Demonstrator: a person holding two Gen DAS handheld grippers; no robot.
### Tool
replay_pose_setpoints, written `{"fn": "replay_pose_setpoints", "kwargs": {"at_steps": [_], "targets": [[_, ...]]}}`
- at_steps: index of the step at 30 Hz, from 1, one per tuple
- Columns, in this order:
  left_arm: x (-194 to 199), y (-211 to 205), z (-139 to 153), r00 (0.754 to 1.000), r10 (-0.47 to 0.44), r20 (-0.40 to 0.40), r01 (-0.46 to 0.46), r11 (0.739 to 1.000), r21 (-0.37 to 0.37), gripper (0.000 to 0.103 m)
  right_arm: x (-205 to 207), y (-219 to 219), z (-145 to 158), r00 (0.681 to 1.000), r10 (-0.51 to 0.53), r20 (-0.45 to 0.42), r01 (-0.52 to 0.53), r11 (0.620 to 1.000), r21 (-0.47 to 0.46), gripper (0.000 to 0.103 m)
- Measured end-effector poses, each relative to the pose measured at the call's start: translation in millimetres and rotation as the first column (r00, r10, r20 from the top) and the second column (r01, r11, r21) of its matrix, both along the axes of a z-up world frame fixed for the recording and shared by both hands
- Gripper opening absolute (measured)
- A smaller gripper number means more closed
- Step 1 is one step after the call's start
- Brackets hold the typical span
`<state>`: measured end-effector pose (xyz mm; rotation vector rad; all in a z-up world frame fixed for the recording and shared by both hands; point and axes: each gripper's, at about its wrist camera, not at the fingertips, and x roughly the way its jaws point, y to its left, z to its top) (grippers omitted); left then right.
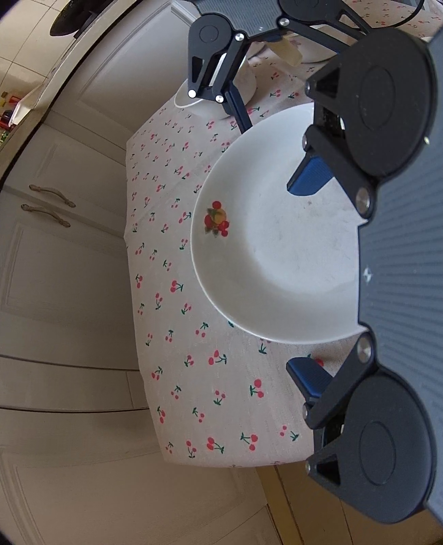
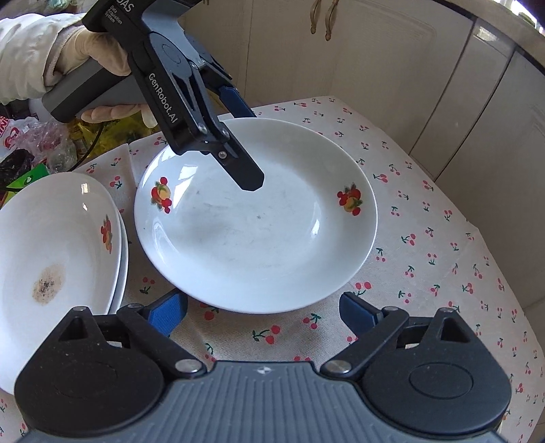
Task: Organize plates and bowls
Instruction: 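Lift the clean plate with the left tool and carry it over the stacked plates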
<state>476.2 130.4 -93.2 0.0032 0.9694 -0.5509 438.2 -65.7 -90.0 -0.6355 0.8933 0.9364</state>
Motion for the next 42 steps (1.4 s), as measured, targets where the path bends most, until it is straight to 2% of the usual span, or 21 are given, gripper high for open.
{"fn": "replay_pose_setpoints", "kwargs": {"at_steps": [16, 42], "targets": [[13.3, -10.6, -3.3, 0.995, -0.089, -0.036, 0.087, 0.995, -0.051, 0.1, 12.1, 7.8, -10.7, 0.999, 0.026, -0.021, -0.027, 1.0, -0.009, 0.102], [12.3, -7.9, -2.0, 0.997, -0.068, -0.034, 0.065, 0.995, -0.073, 0.099, 3.7, 1.2, 3.1, 0.999, 0.033, 0.023, -0.035, 0.998, 0.05, 0.101]]}}
